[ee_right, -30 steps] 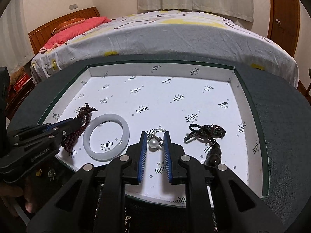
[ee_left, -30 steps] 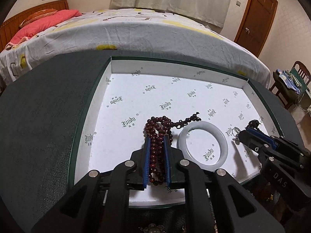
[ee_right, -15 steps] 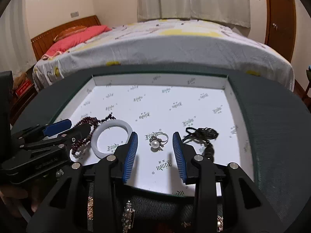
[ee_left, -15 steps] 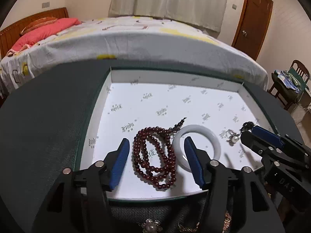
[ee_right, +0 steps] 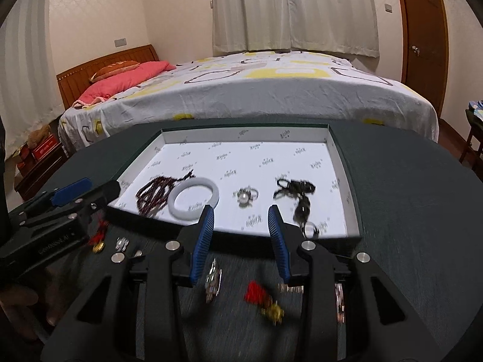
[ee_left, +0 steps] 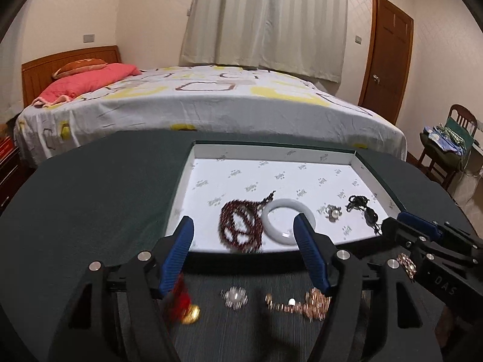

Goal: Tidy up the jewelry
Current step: 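Withdraw both open tools from the box toward the remaining jewelry, then grasp the silver rhinestone brooch with the right tool while the left tool grasps the red tassel, then lift and carry the brooch and red tassel over the box with both tools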

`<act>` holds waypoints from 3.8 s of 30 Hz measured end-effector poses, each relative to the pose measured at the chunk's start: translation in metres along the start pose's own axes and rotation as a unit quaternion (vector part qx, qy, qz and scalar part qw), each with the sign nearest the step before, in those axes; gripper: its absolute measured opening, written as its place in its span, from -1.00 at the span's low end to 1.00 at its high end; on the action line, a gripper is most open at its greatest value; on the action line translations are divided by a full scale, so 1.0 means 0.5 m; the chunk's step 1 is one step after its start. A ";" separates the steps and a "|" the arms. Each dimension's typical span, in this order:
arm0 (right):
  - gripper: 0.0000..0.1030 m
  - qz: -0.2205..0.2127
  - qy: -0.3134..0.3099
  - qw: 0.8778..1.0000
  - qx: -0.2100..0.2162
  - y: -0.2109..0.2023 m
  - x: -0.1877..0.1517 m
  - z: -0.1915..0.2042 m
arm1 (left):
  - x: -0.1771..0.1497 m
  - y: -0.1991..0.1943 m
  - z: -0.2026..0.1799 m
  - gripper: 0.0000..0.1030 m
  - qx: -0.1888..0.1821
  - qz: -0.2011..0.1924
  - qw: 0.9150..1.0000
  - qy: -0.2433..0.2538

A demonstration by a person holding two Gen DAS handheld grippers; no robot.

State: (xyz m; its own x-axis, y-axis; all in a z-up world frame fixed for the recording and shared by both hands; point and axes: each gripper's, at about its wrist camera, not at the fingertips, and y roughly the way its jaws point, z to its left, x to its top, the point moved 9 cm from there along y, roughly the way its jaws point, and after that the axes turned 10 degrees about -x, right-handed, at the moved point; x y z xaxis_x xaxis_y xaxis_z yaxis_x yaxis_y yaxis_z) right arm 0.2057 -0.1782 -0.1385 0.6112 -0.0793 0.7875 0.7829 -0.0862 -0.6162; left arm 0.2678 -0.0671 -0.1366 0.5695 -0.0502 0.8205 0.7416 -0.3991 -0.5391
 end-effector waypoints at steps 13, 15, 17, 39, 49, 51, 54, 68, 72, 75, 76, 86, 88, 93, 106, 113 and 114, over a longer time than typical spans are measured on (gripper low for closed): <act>-0.30 0.021 0.001 1.000 -0.010 -0.043 -0.085 -0.019 | -0.085 -0.054 0.028 0.29 0.026 0.027 0.999 -0.022; -0.30 0.023 -0.003 1.000 -0.006 -0.040 -0.086 -0.011 | -0.092 -0.055 0.033 0.29 0.028 0.029 0.999 -0.026; -0.31 0.023 -0.010 1.000 -0.003 -0.037 -0.085 0.000 | -0.093 -0.056 0.036 0.29 0.031 0.031 0.999 -0.025; -0.73 0.117 -0.053 0.992 0.010 0.055 -0.117 0.066 | -0.124 -0.016 0.077 0.29 0.043 0.086 0.995 -0.036; -0.75 0.112 -0.051 0.992 0.020 0.042 -0.119 0.066 | -0.116 -0.009 0.096 0.29 0.044 0.091 0.993 -0.053; -0.75 0.111 -0.048 0.992 0.020 0.040 -0.118 0.063 | -0.110 -0.006 0.105 0.29 0.048 0.090 0.993 -0.055; -0.75 0.110 -0.047 0.993 0.020 0.040 -0.117 0.062 | -0.107 0.002 0.114 0.28 0.050 0.093 0.993 -0.057; -0.75 0.105 -0.039 0.993 0.021 0.038 -0.110 0.044 | -0.125 0.031 0.116 -0.47 0.039 0.126 0.990 -0.046; -0.75 0.106 -0.038 0.993 0.022 0.038 -0.110 0.044 | -0.124 0.029 0.120 -0.69 0.033 0.124 0.990 -0.053; -0.75 0.106 -0.037 0.993 0.022 0.037 -0.110 0.045 | -0.124 0.029 0.123 -0.75 0.029 0.123 0.990 -0.059; -0.75 0.105 -0.036 0.994 0.022 0.036 -0.109 0.044 | -0.124 0.029 0.122 -0.77 0.029 0.123 0.990 -0.058; -0.75 0.088 -0.028 0.996 0.022 0.023 -0.102 0.036 | -0.113 0.009 0.105 -0.80 0.026 0.104 0.993 -0.050; -0.75 0.080 -0.027 0.996 0.023 0.017 -0.100 0.034 | -0.108 0.002 0.098 -0.81 0.023 0.098 0.994 -0.047; -0.75 0.063 -0.020 0.997 0.024 0.004 -0.087 0.030 | -0.090 -0.017 0.078 -0.81 0.013 0.080 0.996 -0.040; -0.75 0.008 -0.011 1.000 0.025 -0.020 0.006 0.018 | 0.027 -0.033 0.020 -0.81 -0.022 0.020 1.000 -0.008; -0.75 -0.030 -0.009 0.999 0.017 -0.011 0.089 0.006 | 0.095 0.003 -0.004 -0.81 -0.033 -0.008 0.999 0.016; -0.75 -0.036 -0.008 0.999 0.016 -0.006 0.104 0.005 | 0.106 0.009 -0.005 -0.81 -0.034 -0.011 0.999 0.019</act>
State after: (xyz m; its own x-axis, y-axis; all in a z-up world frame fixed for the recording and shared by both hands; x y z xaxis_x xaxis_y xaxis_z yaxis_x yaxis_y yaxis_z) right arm 0.2352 -0.1797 -0.0956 0.5555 -0.0585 0.8295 0.8276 -0.0585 -0.5583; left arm 0.3002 -0.0739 -0.0951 0.5385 -0.0741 0.8393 0.7277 -0.4613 -0.5076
